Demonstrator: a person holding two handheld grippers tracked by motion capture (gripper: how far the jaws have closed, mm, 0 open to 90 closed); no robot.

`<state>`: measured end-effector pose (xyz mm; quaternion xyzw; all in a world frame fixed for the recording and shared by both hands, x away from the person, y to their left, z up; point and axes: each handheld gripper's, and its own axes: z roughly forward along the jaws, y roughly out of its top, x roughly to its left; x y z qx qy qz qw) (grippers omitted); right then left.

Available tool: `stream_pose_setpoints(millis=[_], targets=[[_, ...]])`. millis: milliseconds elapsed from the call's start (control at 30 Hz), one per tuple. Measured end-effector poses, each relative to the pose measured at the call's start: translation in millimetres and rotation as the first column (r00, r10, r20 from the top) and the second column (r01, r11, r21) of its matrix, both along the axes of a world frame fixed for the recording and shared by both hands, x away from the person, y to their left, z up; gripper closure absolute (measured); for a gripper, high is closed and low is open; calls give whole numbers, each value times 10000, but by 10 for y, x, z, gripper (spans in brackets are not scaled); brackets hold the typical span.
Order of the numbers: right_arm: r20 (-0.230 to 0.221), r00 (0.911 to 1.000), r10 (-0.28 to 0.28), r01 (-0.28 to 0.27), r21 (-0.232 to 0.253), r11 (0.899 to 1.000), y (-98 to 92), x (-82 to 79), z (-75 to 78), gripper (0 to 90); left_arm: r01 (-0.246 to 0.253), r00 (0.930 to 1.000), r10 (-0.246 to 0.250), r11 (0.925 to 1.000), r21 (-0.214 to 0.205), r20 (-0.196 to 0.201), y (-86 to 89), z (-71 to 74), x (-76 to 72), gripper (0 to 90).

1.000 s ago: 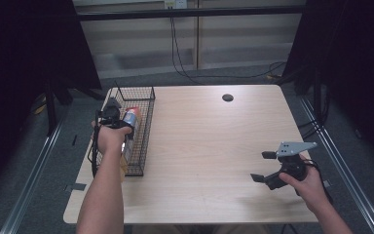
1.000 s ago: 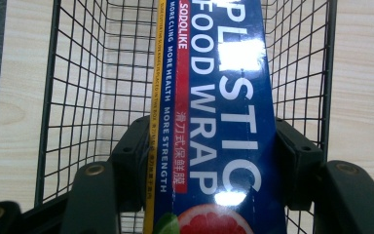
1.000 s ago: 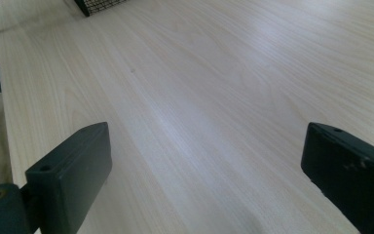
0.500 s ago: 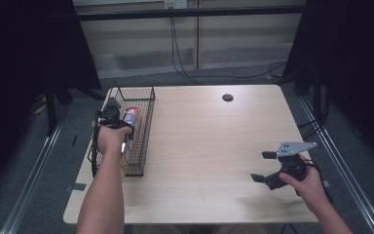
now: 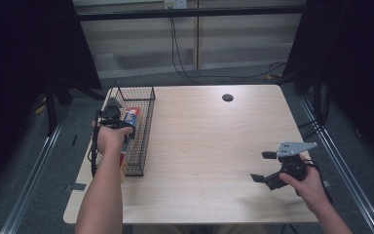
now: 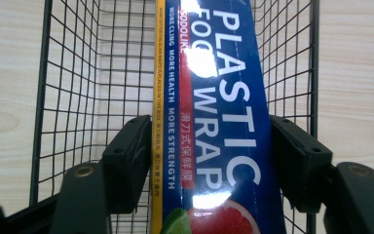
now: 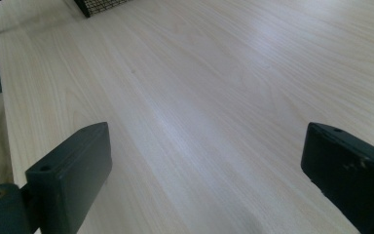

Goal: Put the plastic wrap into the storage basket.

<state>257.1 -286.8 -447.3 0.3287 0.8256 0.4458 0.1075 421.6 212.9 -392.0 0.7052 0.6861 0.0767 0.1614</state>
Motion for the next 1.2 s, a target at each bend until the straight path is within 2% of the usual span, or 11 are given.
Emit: stream_pose_setpoints(millis=[67, 133, 233, 300, 333, 400, 500, 600, 867, 1033, 1200], targets=[[-33, 10000, -38, 38, 56, 10000, 2, 0, 2, 41, 172, 9998, -172, 9998, 76, -30, 14, 22, 0, 326], [-34, 10000, -45, 45, 58, 10000, 2, 4, 1, 41, 105, 9999, -105, 9999, -86, 52, 19, 45, 0, 312], [-26, 10000, -59, 59, 25, 10000, 6, 7, -1, 41, 344, 9994, -344, 9994, -58, 84, 2, 62, -3, 287], [-39, 10000, -47, 47, 6, 10000, 7, 10, -3, 42, 312, 9995, -311, 9994, -165, 103, -29, 68, -9, 271], [-44, 10000, -47, 47, 11, 10000, 8, 9, -3, 41, 398, 9991, -398, 9992, -21, 174, -36, 72, -8, 258], [-33, 10000, -35, 35, 16, 10000, 8, 4, -2, 41, 348, 9993, -347, 9993, -166, 114, -47, 85, -10, 237], [-32, 10000, -14, 14, 29, 10000, 7, -3, -1, 41, 331, 9991, -324, 9992, -240, 272, -43, 125, -12, 208], [-35, 10000, -35, 35, 70, 10000, 2, 2, 3, 41, 559, 9978, -550, 9982, -240, 364, -31, 172, -14, 190], [-67, 10000, -35, 36, 81, 10000, 11, 17, -3, 42, 742, 9954, -712, 9962, -458, 643, -49, 290, -29, 155], [-48, 10000, -48, 48, 78, 10000, 10, 7, 0, 42, 1066, 9924, -1016, 9916, -726, 697, -106, 317, -50, 142], [-14, 10000, -12, 13, 58, 10000, 5, -7, 6, 43, 1464, 9863, -1379, 9846, -953, 905, -175, 363, -85, 137]])
